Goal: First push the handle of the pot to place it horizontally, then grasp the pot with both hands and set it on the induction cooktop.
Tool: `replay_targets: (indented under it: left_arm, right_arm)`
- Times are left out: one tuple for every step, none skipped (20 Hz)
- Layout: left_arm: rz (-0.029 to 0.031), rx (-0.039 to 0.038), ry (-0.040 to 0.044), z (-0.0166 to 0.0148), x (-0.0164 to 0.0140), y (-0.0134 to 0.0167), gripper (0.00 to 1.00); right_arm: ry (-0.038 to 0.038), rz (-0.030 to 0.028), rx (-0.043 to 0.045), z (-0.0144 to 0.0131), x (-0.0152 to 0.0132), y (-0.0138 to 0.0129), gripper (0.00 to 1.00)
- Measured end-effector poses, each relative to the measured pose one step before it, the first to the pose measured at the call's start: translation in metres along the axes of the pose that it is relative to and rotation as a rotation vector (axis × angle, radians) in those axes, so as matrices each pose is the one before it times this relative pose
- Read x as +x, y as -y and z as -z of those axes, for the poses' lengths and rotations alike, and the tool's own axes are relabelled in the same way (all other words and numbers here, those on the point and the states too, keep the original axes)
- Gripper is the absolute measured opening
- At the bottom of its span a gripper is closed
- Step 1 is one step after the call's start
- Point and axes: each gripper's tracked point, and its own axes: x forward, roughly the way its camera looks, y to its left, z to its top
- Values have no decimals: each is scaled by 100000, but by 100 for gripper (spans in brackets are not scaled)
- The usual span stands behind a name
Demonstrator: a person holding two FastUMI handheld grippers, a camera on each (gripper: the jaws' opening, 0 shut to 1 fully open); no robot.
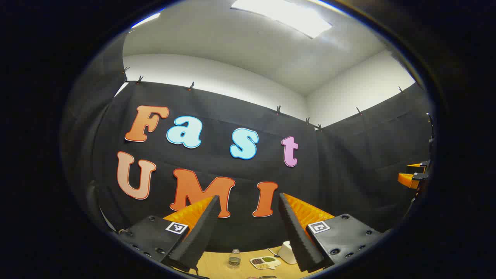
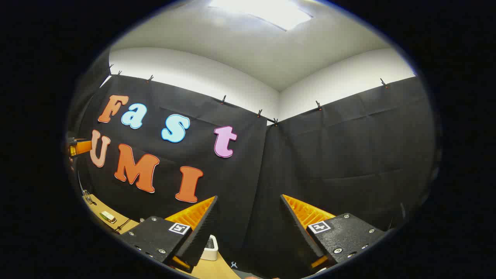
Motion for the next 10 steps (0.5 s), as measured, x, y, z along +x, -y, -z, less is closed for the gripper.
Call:
replay_targets:
  left_arm:
    - [261, 87, 369, 21, 32, 46, 98]
    - [37, 265, 85, -120, -87, 22, 96]
    - [-261, 505, 339, -82, -26, -52, 96]
    - [-200, 486, 432, -257, -164, -92, 96]
    - [-206, 223, 340, -134, -197, -61, 97]
    - [-222, -59, 237, -78, -28, -86, 97]
    - [-294, -158, -100, 67, -2, -10, 96]
    - [-178, -153, -222, 65, 24, -86, 97]
    - [-300, 4, -276, 69, -4, -174, 96]
    - [-400, 135, -95, 15, -57, -122, 97]
  right_arm:
    - [-151, -315, 405, -19, 16, 57, 95]
    - [207, 141, -25, -116, -13, 69, 95]
    - [383, 409, -510, -52, 22, 6, 95]
    - [357, 224, -367, -72, -27, -75, 95]
    - [368, -181, 143, -26, -17, -129, 95]
    - [189, -325, 416, -32, -58, -21, 95]
    - [223, -264, 270, 38, 52, 88, 95]
    - [121, 34, 78, 77, 14, 37, 95]
    - [-39, 14, -12, 34, 16, -36, 95]
    - [-41, -103, 136, 81, 20, -15, 95]
